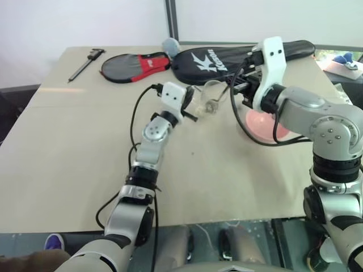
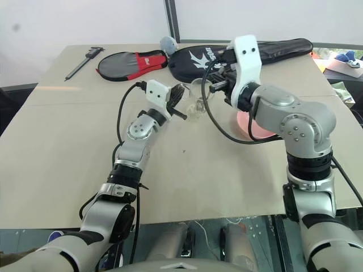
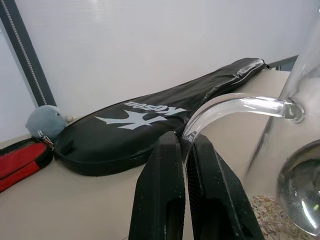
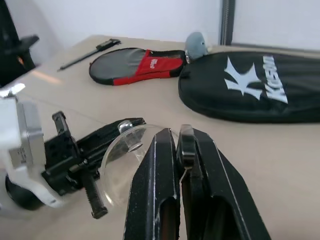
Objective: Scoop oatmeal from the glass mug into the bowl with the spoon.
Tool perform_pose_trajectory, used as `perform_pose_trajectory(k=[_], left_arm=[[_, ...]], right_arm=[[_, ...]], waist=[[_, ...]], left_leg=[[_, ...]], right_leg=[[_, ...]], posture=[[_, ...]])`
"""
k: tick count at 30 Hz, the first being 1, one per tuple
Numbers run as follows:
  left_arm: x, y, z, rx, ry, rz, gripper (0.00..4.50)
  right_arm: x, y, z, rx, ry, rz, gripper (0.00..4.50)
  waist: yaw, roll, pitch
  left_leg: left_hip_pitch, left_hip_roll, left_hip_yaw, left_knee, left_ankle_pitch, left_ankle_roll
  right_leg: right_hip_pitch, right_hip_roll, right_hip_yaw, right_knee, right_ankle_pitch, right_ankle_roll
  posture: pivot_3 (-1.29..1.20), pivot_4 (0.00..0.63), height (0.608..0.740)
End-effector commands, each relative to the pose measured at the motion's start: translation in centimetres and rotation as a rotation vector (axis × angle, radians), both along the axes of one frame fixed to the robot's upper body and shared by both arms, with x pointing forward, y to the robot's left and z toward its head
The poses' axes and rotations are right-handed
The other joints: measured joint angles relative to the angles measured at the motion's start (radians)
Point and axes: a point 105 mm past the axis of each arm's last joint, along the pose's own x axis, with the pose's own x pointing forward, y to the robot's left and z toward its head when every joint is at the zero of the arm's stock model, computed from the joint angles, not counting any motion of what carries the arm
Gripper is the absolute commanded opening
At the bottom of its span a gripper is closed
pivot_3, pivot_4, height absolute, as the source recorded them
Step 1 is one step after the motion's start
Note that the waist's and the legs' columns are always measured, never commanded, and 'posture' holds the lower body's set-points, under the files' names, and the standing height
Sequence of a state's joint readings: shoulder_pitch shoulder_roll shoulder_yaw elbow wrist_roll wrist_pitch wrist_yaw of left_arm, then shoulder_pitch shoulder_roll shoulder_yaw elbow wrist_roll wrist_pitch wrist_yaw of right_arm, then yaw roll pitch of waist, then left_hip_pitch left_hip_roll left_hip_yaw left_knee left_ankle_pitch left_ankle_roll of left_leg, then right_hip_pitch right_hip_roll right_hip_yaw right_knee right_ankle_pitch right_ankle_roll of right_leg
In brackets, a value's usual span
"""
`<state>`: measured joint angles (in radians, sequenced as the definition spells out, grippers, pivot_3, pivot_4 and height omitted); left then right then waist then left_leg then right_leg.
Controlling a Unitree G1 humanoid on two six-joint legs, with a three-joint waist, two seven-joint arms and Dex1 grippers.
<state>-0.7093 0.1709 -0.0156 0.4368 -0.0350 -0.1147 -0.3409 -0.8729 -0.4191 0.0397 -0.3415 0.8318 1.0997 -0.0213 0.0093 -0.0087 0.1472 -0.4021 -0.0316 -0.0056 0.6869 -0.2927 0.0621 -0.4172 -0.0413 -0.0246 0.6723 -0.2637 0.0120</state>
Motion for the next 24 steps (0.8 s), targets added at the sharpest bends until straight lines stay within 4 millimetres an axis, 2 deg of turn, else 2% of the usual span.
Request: perform_pose_trajectory(k=[1, 4, 8, 16, 24], left_arm=[[-0.5, 0.1, 3.8, -0.036, -0.132, -0.007, 0.04], [-0.5, 0.1, 3.9, -0.035, -0.135, -0.007, 0.04], [-0.5, 0.2, 3.9, -0.032, -0.141, -0.005, 0.04], [-0.5, 0.0, 3.3, -0.03, -0.125, -0.011, 0.04], [0.0, -0.3, 3.3, -0.023, -0.111, -0.018, 0.04]], right_arm=[[-0.9, 1.0, 0.7, 0.033, -0.026, 0.062, 0.0], [-0.8, 1.3, 0.6, 0.142, 0.045, 0.083, 0.0], [-0.2, 0.6, 0.8, 0.254, 0.112, 0.047, 0.0], [1.7, -3.1, 1.2, 0.528, 0.267, -0.079, 0.0], [1.8, -6.1, 1.7, 0.716, 0.341, -0.146, 0.0]], waist=[[0.001, 0.0, 0.0], [0.002, 0.0, 0.0], [0.002, 0.0, 0.0], [0.002, 0.0, 0.0], [0.002, 0.0, 0.0]], left_leg=[[0.0, 0.0, 0.0, 0.0, 0.0, 0.0], [0.0, 0.0, 0.0, 0.0, 0.0, 0.0], [0.0, 0.0, 0.0, 0.0, 0.0, 0.0], [0.0, 0.0, 0.0, 0.0, 0.0, 0.0], [0.0, 0.0, 0.0, 0.0, 0.0, 0.0]], right_leg=[[0.0, 0.0, 0.0, 0.0, 0.0, 0.0], [0.0, 0.0, 0.0, 0.001, 0.0, 0.0], [0.0, 0.0, 0.0, 0.001, 0.0, 0.0], [0.0, 0.0, 0.0, 0.002, 0.0, 0.0], [0.0, 0.0, 0.0, 0.005, 0.0, 0.0]], posture=[[0.0, 0.15, 0.74], [0.0, 0.15, 0.74], [0.0, 0.15, 0.74], [0.0, 0.15, 0.74], [0.0, 0.15, 0.74]])
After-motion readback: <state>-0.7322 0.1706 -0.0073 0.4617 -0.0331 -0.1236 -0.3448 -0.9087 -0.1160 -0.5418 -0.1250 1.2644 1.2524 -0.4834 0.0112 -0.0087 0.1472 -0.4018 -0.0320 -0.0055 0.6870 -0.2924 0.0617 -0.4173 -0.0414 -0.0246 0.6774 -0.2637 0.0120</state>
